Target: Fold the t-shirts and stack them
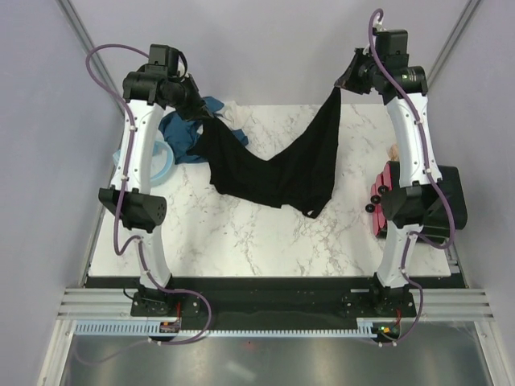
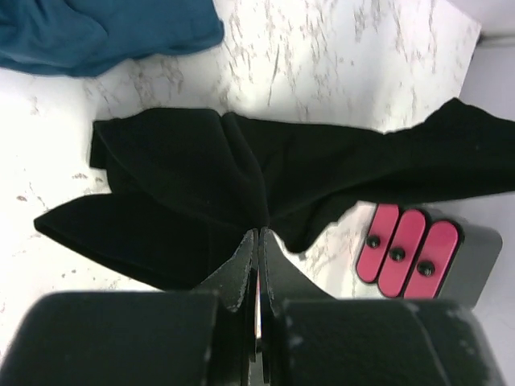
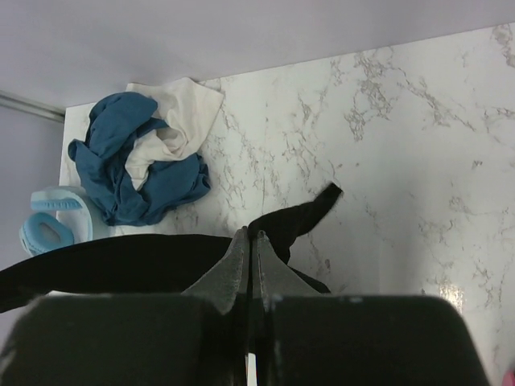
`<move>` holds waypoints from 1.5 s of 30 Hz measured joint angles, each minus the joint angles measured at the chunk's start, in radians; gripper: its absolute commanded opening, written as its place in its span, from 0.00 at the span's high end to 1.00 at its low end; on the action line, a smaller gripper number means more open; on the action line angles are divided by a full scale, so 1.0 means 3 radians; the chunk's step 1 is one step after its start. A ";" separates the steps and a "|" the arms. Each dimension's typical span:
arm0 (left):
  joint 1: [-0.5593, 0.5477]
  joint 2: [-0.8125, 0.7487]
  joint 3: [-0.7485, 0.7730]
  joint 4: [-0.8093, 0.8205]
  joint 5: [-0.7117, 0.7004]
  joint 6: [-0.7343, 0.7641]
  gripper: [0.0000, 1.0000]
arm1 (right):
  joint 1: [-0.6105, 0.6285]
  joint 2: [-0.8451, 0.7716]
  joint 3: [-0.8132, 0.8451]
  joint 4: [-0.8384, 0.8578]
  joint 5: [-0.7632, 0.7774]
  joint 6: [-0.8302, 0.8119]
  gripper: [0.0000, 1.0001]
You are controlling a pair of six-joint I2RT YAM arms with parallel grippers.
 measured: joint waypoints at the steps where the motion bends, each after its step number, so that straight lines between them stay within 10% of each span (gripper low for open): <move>1: -0.0009 -0.0033 -0.0060 0.0024 0.0029 0.0014 0.98 | -0.0022 -0.0017 -0.0042 0.0010 -0.0038 0.0006 1.00; 14: -0.0197 -0.2265 -0.2725 0.0146 -0.0221 0.0099 0.98 | 0.0027 -0.1775 -0.1681 -0.0184 -0.0164 0.0018 1.00; 23: -0.0198 -0.1768 -0.1967 0.0224 -0.0354 0.0102 0.98 | 0.0027 -0.1943 -0.1419 -0.0191 -0.0139 0.0038 1.00; 32: -0.0182 0.0006 0.0117 0.0294 -0.0320 0.0099 0.98 | 0.0001 -0.0295 -0.0027 -0.0011 -0.0205 0.0200 1.00; 45: -0.0201 -0.1203 -0.1045 0.0320 -0.0373 0.0178 0.98 | -0.0084 -0.1301 -0.0918 0.0535 -0.0324 0.0468 1.00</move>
